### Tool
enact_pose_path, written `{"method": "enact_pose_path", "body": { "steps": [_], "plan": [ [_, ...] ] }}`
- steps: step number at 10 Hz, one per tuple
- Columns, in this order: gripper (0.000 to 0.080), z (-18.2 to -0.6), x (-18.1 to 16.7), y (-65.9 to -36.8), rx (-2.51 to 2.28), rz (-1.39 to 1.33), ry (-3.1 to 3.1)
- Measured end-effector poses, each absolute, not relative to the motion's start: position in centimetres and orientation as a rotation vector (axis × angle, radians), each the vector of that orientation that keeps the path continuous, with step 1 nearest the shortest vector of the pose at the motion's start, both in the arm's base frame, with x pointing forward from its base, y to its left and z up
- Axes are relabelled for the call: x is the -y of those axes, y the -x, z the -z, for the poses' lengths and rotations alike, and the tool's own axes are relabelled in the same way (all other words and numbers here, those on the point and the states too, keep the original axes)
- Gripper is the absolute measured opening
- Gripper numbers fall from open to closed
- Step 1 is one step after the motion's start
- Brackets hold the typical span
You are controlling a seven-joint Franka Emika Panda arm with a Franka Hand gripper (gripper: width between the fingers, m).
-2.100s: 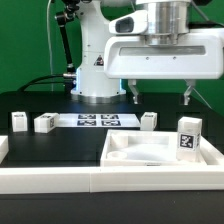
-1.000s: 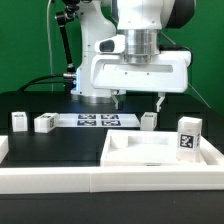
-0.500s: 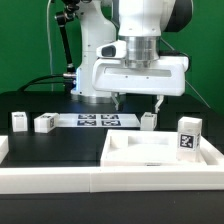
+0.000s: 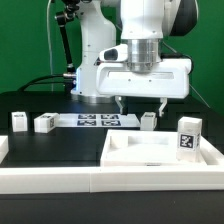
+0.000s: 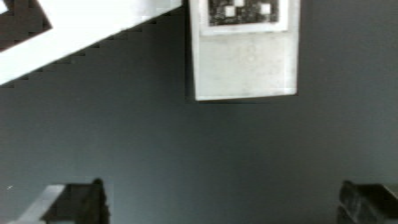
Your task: Assemble square table
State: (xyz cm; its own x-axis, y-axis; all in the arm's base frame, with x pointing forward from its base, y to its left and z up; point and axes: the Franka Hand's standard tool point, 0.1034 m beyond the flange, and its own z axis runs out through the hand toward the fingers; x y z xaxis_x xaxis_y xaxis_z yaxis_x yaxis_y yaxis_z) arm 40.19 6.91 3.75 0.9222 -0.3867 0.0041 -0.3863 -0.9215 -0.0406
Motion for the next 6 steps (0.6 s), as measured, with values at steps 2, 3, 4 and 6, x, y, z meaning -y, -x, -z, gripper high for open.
{"method": "enact_pose_path", "body": {
  "steps": [2, 3, 4, 6],
  "plan": [
    [0.0649, -3.6, -6.8, -40.0, -0.620, -0.031, 3.039],
    [0.0649, -3.7, -7.0, -40.1, -0.616, -0.024, 3.040],
    [0.0649, -3.5, -7.6, -39.7, -0.591, -0.063, 3.044],
    [0.0649, -3.7, -8.3, -39.4, -0.579, -0.290, 3.014]
  ]
}}
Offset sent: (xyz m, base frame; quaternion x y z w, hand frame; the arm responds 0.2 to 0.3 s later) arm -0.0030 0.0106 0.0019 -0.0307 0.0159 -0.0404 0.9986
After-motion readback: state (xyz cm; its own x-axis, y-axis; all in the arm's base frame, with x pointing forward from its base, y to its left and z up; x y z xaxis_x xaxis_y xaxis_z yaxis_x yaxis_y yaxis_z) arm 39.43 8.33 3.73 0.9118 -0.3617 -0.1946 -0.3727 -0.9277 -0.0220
